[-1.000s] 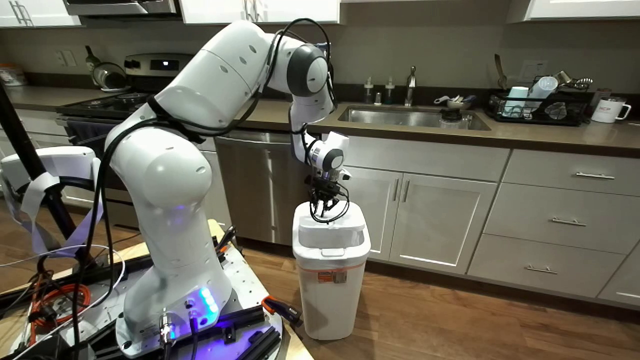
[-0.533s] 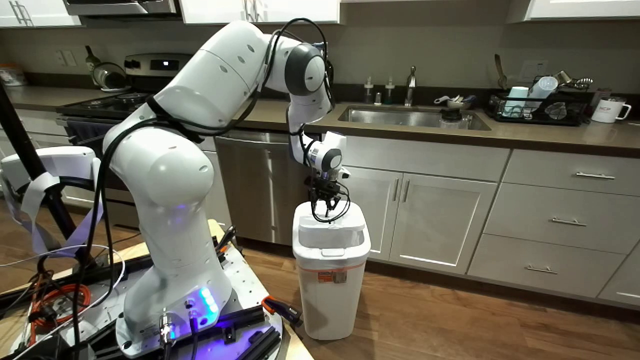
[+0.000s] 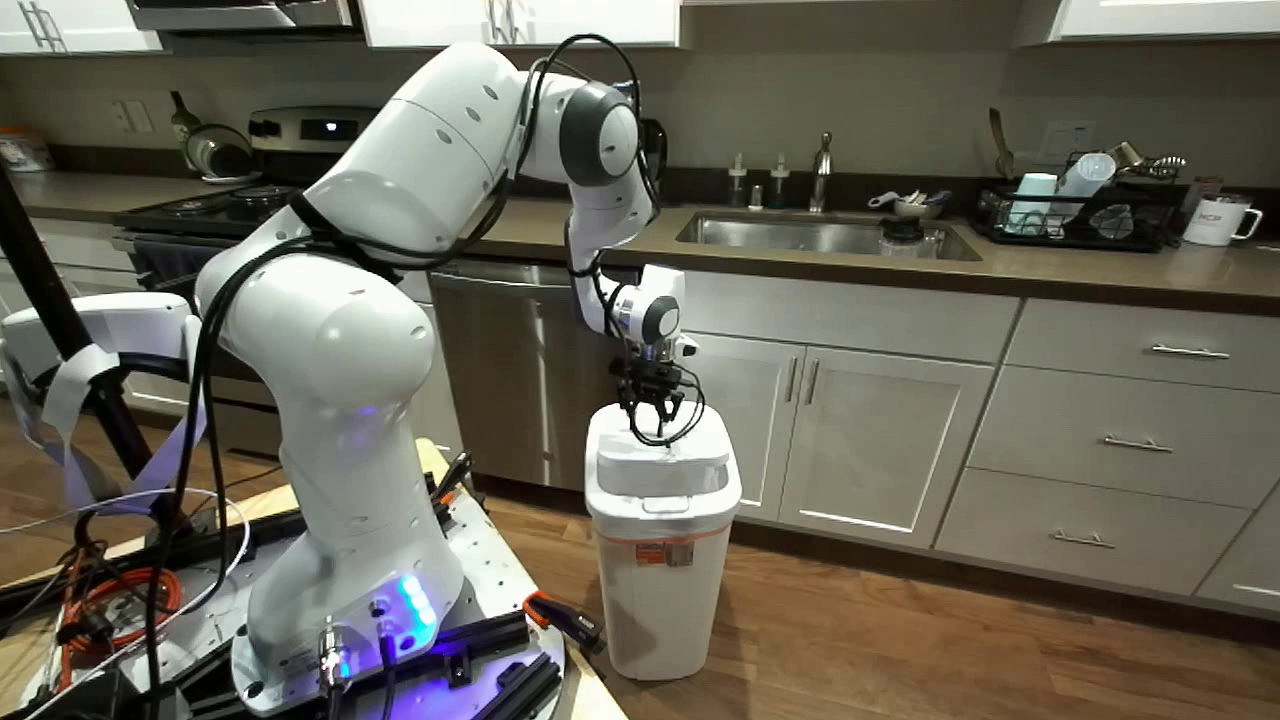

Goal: Close the bin cover

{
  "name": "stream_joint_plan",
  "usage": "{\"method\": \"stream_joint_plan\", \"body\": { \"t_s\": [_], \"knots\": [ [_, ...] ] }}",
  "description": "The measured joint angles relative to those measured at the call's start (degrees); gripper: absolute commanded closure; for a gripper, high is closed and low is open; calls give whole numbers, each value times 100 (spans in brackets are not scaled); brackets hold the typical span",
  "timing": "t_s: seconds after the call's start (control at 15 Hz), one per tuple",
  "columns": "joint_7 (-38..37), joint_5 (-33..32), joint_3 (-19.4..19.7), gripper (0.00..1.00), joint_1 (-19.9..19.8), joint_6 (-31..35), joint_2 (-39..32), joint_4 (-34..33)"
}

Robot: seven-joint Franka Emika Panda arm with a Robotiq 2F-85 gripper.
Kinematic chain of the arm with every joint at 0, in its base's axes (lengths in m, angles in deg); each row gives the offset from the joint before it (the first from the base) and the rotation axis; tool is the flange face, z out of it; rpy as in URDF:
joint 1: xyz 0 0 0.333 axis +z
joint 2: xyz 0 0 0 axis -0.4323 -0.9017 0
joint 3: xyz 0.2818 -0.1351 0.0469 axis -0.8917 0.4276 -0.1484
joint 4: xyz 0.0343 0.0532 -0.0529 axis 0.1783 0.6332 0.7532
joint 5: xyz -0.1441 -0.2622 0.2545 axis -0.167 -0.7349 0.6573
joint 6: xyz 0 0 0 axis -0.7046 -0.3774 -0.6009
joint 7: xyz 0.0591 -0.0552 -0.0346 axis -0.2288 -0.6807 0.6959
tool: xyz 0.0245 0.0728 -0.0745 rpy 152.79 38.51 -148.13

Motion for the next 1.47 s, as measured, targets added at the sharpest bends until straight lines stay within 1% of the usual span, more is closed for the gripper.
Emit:
{"method": "stream_joint_plan", "body": {
  "t_s": [0.2,0.47,0.53,0.73,0.87,0.93,1.0,1.07,1.13,1.2,1.27,1.33,1.47],
  "knots": [
    [-16,0,-1,88,-1,-244,4,-11],
    [-51,11,-31,98,-3,-456,5,-24],
    [-65,11,-44,98,-3,-497,4,-26],
    [-77,19,-63,92,-11,-598,5,-39],
    [-77,39,-89,91,-29,-647,5,-45],
    [-77,50,-104,93,-37,-672,5,-47],
    [-79,64,-118,92,-45,-704,5,-49],
    [-80,77,-136,93,-56,-746,5,-51],
    [-82,96,-154,91,-68,-801,5,-57],
    [-82,132,-174,68,-81,-875,7,-65],
    [-82,204,-215,92,-107,-996,7,-79],
    [-11,351,-340,91,-197,-1147,6,-91],
    [75,478,-572,78,-390,-1285,7,-107]
  ]
}}
